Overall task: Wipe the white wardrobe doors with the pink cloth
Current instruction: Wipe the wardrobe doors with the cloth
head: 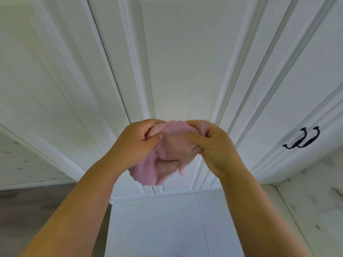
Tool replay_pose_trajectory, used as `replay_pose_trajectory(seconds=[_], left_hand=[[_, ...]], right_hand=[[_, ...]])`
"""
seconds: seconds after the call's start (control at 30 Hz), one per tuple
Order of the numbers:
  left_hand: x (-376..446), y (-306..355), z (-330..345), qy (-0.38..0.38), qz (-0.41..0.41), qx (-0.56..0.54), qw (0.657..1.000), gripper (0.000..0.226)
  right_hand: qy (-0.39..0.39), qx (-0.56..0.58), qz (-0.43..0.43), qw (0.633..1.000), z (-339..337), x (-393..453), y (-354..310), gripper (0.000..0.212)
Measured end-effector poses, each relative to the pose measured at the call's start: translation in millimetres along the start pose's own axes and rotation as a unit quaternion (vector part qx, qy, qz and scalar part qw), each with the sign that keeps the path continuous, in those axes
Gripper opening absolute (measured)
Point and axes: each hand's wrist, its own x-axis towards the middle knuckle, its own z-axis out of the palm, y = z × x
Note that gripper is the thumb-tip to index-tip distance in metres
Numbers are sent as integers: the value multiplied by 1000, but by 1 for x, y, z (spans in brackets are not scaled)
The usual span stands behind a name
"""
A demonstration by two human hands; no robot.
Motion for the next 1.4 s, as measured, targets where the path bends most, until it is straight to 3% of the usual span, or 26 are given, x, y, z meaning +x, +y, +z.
replay_pose_trajectory(seconds=[0.07, 0.13, 0.23, 0.33, 0.47, 0.5, 0.6, 0.67, 0.73, 0.77, 0.83, 0.93, 1.0, 1.13, 1.2, 1.4], left_hand=[[2, -13, 5, 48, -41, 52, 997, 28], [4, -17, 10, 75, -119, -4, 990, 33], [2, -11, 17, 64, -230, -277, 931, 29], [-2, -10, 19, 61, -239, -413, 876, 33], [-5, -6, 19, 29, -228, -502, 834, 43], [-5, -3, 18, 16, -227, -500, 836, 47], [-2, -4, 21, 35, -209, -401, 891, 38], [0, -5, 18, 61, -204, -355, 910, 26], [1, -2, 12, 27, -200, -357, 912, 32], [0, 1, 8, -1, -197, -357, 913, 41], [-1, 6, -1, -44, -190, -340, 920, 52], [1, 5, -13, -46, -180, -316, 930, 51], [6, 2, -19, -7, -183, -293, 938, 44], [24, -10, -26, 71, -185, -161, 967, 25], [33, -10, -30, 75, -179, -106, 975, 20], [50, 0, -53, 188, -58, -17, 980, 13]], right_hand=[[83, -98, -65, 990, 1, -4, -6, 37], [105, -133, -123, 978, 3, -9, -11, 41], [-1, -200, -148, 969, 10, -18, -9, 28], [-161, -345, -85, 921, 20, -21, 8, 14], [-146, -330, -58, 931, 22, -18, 20, 27], [-147, -329, -52, 931, 22, -17, 19, 30], [-145, -322, -60, 934, 20, -13, 16, 28], [-53, -296, -86, 950, 19, -8, 13, 25], [22, -286, -101, 953, 12, 0, 10, 45], [5, -270, -79, 960, 8, 4, 8, 58], [-110, -196, 15, 974, 3, 12, 5, 71], [-249, -157, 95, 951, 4, 13, 5, 57], [-257, -133, 91, 953, 9, 12, 7, 51], [-142, -47, 29, 988, 26, 15, -7, 32], [-62, -92, -20, 994, 36, 21, -26, 20], [31, -286, -166, 943, 73, 59, -78, 19]])
